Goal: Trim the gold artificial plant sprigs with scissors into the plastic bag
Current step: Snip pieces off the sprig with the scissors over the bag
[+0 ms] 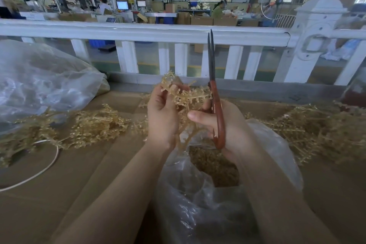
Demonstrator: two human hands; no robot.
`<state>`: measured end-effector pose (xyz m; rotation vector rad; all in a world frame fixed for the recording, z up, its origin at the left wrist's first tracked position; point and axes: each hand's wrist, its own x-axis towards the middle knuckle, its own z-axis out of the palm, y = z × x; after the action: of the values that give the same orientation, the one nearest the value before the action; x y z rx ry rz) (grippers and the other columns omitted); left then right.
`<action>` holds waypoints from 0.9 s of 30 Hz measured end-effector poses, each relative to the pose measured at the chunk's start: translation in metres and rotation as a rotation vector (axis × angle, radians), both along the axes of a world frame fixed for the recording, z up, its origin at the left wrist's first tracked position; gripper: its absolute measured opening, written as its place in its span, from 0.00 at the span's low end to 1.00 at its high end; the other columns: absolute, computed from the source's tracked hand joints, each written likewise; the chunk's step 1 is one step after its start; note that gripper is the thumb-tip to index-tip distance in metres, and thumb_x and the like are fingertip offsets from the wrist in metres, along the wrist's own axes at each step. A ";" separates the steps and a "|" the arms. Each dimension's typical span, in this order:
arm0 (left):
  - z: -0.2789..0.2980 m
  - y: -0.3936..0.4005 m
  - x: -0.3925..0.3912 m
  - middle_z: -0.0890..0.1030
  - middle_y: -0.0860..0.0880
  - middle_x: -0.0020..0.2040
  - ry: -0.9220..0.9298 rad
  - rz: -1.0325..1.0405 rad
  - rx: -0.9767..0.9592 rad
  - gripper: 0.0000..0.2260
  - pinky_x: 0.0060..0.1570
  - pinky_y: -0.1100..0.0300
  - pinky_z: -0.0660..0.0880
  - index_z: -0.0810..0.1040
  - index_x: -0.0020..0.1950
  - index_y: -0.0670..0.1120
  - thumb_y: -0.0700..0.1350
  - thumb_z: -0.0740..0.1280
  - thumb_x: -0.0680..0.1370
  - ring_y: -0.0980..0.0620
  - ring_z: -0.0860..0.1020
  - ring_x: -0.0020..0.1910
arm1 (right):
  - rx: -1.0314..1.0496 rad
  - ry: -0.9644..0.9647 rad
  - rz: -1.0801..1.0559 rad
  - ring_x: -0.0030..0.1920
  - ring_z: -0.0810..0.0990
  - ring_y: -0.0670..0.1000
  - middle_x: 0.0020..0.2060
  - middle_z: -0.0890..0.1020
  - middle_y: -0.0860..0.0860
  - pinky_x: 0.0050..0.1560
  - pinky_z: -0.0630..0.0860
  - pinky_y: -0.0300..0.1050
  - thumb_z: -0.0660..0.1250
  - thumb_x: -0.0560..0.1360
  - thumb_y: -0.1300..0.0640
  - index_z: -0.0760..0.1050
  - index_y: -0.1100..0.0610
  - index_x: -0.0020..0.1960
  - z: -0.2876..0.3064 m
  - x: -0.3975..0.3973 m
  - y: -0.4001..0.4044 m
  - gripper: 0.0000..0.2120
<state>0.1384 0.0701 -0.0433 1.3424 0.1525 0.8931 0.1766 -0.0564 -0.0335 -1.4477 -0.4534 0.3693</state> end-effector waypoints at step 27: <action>0.011 0.024 -0.011 0.85 0.57 0.45 0.280 -0.366 0.427 0.04 0.47 0.64 0.77 0.82 0.46 0.47 0.41 0.75 0.74 0.60 0.82 0.46 | 0.195 -0.038 -0.234 0.42 0.80 0.63 0.34 0.77 0.50 0.56 0.77 0.71 0.78 0.69 0.63 0.74 0.56 0.42 0.000 0.008 -0.013 0.13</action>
<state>0.1272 0.0943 -0.0318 1.8204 -0.0744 0.4358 0.1842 -0.0696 -0.0335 -1.3020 -0.3362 0.1072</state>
